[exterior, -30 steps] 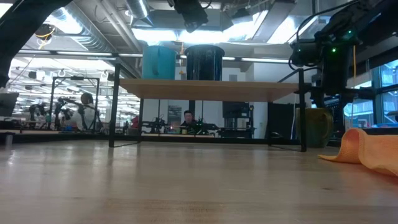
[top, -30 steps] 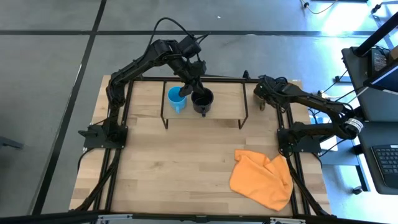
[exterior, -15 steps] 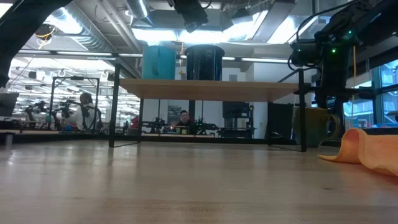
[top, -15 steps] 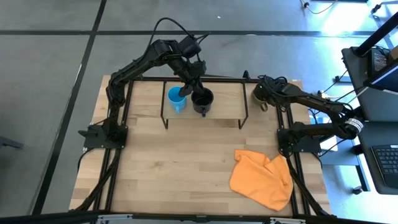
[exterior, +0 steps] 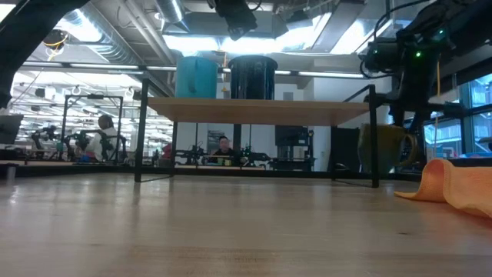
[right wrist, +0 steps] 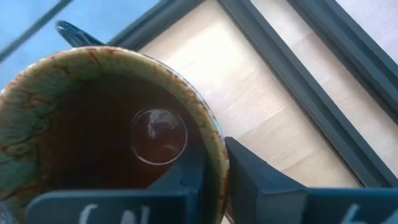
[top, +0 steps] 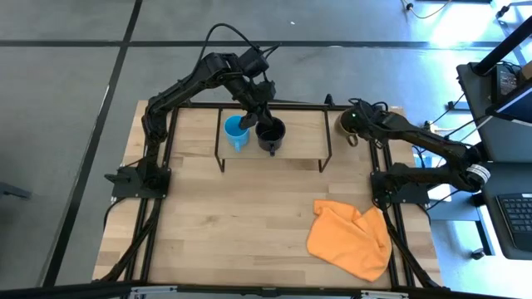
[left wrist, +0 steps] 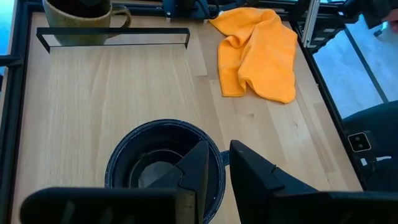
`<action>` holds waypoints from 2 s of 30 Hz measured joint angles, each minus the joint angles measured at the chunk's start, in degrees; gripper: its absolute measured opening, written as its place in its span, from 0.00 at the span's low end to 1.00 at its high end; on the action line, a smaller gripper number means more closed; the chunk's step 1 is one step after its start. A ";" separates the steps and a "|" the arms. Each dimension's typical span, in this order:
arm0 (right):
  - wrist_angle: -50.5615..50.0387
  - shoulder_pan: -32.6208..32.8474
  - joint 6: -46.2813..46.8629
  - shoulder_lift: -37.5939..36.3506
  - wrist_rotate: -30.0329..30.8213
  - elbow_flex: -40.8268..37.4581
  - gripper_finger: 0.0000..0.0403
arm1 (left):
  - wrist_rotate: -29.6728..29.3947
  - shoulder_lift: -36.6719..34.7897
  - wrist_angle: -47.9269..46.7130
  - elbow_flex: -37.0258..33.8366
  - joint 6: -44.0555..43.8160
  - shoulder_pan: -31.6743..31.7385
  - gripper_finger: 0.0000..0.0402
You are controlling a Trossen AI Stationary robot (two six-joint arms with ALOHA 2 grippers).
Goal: Stack small to large cups/mugs on shelf
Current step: Put the brown mug on the shelf
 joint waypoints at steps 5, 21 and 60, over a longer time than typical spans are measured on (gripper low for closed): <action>-0.81 1.52 1.02 -4.20 -0.28 0.13 0.11 | -0.15 0.00 0.00 0.00 0.33 0.10 0.15; -23.28 8.39 -3.52 -7.09 8.23 24.04 0.11 | -0.13 0.00 0.07 0.00 0.41 1.04 0.15; -44.55 41.05 24.76 25.05 7.13 67.66 0.11 | -19.44 0.00 -0.36 0.00 -4.33 9.17 0.15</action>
